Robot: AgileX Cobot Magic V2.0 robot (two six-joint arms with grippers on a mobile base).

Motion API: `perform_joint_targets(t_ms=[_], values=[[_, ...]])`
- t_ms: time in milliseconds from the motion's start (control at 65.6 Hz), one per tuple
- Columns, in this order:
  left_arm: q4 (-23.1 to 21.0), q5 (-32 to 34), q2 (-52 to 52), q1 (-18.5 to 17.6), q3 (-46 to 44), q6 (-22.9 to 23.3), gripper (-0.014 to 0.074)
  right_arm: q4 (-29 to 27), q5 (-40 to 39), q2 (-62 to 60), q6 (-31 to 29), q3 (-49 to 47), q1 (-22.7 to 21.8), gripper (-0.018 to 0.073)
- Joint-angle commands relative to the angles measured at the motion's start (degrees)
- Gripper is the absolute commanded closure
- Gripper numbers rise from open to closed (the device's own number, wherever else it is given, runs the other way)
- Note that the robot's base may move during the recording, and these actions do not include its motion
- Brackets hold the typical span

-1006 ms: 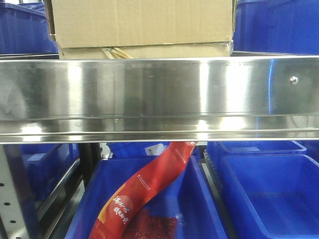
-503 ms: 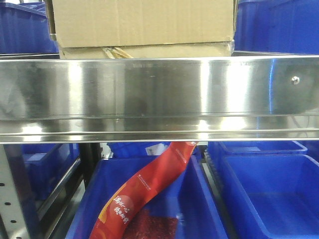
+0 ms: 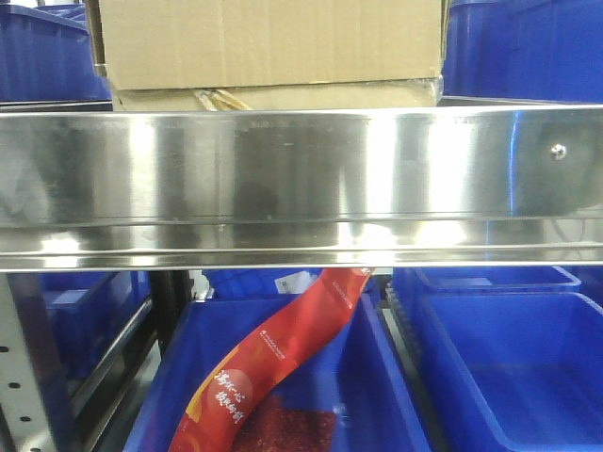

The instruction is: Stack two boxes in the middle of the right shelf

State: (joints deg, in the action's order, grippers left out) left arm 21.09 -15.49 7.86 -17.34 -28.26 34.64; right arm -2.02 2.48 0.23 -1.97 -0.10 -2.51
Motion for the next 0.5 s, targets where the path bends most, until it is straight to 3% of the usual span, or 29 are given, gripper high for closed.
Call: perform_joint_targets(t_ms=[0, 46, 122, 213, 320, 488], values=[[0.59, 0.85, -0.18, 0.00, 0.03, 0.46, 0.0707, 0.14, -1.29, -0.23, -0.16, 0.10, -0.32, 0.0728], [2.55, 0.68, -0.18, 0.00, 0.13, 0.35, 0.0707, 0.14, -1.29, -0.23, -0.16, 0.10, -0.32, 0.0728], [1.64, 0.70, -0.24, 0.05, 1.76, -0.94, 0.0707, 0.14, -1.29, -0.23, -0.16, 0.10, -0.32, 0.0728], [-4.78, 1.13, -0.79, 1.51, 5.43, -10.29, 0.0707, 0.14, -1.29, -0.23, -0.16, 0.10, -0.32, 0.0728], [-12.10, 6.41, -1.74, 6.19, 12.85, -21.66, 0.0707, 0.14, -1.29, -0.23, -0.16, 0.10, -0.32, 0.0728], [-17.76, 11.85, -3.40, 14.46, 21.08, -27.95, 0.0707, 0.14, -1.29, -0.23, -0.16, 0.10, -0.32, 0.0728]])
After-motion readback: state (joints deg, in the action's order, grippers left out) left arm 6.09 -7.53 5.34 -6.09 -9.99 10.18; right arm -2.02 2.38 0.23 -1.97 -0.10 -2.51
